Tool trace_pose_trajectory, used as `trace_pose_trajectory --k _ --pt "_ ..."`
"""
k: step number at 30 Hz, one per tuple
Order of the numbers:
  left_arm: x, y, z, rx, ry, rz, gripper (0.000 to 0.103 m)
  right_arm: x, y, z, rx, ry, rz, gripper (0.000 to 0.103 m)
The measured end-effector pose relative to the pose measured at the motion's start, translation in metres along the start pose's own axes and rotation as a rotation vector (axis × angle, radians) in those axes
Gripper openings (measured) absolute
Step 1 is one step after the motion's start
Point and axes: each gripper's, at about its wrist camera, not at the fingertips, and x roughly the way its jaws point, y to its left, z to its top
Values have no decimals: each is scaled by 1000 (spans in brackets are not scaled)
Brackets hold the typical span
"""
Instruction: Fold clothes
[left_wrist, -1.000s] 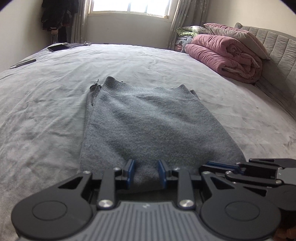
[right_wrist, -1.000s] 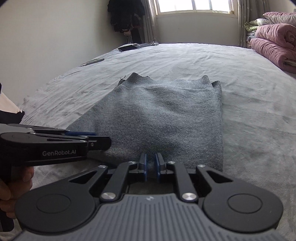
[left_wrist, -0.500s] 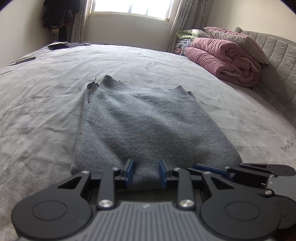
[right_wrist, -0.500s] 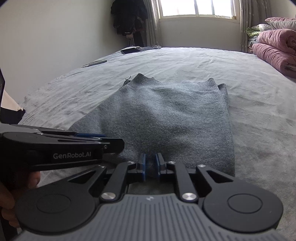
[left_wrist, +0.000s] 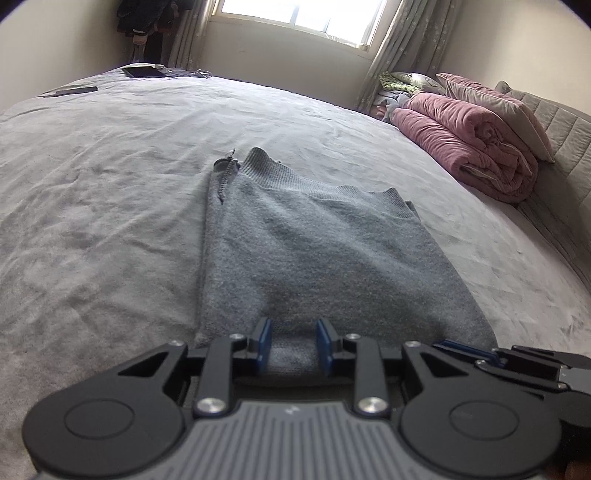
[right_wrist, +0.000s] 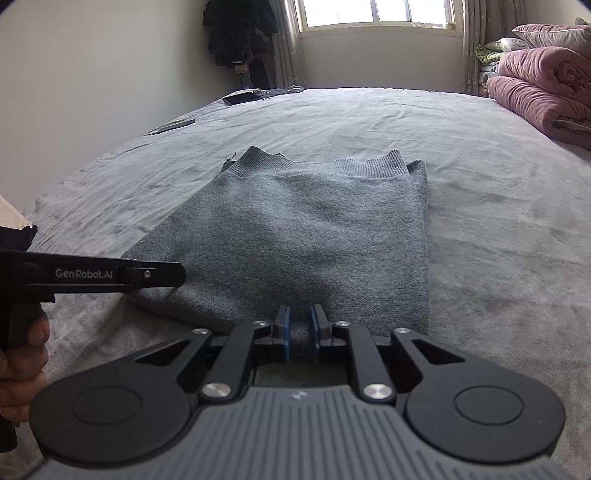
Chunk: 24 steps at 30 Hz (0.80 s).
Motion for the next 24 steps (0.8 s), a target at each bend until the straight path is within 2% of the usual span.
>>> trace_pose_trajectory --k 11,24 --pt "-8 16 1 -27 -2 3 27 -9 -18 1 23 18 -45 14" --pt "-17 30 2 -57 4 -15 27 -17 -48 6 144 40 -83 14"
